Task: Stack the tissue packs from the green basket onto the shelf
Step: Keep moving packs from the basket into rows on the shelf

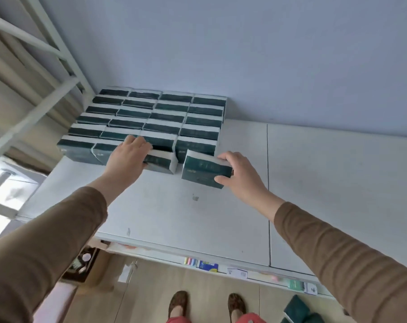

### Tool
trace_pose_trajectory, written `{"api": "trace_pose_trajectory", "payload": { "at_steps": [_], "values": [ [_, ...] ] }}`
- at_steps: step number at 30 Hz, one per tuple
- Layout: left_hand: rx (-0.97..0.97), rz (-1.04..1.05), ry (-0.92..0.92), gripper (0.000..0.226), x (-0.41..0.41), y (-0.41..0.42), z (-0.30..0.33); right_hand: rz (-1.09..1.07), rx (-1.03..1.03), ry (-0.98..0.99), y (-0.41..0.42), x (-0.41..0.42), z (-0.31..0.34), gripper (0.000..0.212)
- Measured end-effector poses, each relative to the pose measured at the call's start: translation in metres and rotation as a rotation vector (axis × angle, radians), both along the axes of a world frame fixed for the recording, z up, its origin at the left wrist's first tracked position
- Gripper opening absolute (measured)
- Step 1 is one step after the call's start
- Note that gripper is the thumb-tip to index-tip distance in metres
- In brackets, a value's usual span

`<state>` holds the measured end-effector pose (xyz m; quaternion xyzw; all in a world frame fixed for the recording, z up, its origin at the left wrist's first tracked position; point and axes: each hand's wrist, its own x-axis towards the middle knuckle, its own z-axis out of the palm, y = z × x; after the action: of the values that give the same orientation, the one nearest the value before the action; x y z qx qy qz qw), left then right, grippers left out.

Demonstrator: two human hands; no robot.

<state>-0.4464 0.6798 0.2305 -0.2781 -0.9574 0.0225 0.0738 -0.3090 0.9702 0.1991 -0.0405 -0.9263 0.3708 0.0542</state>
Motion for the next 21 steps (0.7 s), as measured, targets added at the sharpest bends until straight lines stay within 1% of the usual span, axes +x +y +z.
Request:
{"api": "trace_pose_trajectory", "payload": {
  "at_steps": [3,6,9,11,15,18,21],
  "values": [
    [-0.032,-0.026,-0.019,0.044,-0.017,-0.008,-0.003,-0.054,0.058,-0.012,-0.019,-0.014,-0.005,0.044],
    [-0.009,-0.066,-0.042,0.046,-0.029,-0.011,-0.001,-0.123,0.117,0.014,-0.039,-0.022,-0.007,0.045],
    [0.026,-0.118,-0.084,0.051,-0.035,-0.012,0.000,-0.202,0.222,0.051,-0.058,-0.027,-0.009,0.049],
    [0.036,-0.157,-0.089,0.047,-0.036,-0.013,-0.002,-0.253,0.265,0.058,-0.070,-0.028,-0.010,0.049],
    [0.050,-0.213,-0.051,0.038,-0.037,-0.013,-0.008,-0.359,0.266,0.097,-0.084,-0.031,-0.008,0.041],
    [0.056,-0.234,-0.044,0.037,-0.037,-0.013,-0.011,-0.408,0.266,0.101,-0.092,-0.033,-0.007,0.036],
    [0.070,-0.233,-0.049,0.039,-0.034,-0.012,-0.010,-0.409,0.198,0.080,-0.091,-0.030,-0.007,0.045]
  ]
}}
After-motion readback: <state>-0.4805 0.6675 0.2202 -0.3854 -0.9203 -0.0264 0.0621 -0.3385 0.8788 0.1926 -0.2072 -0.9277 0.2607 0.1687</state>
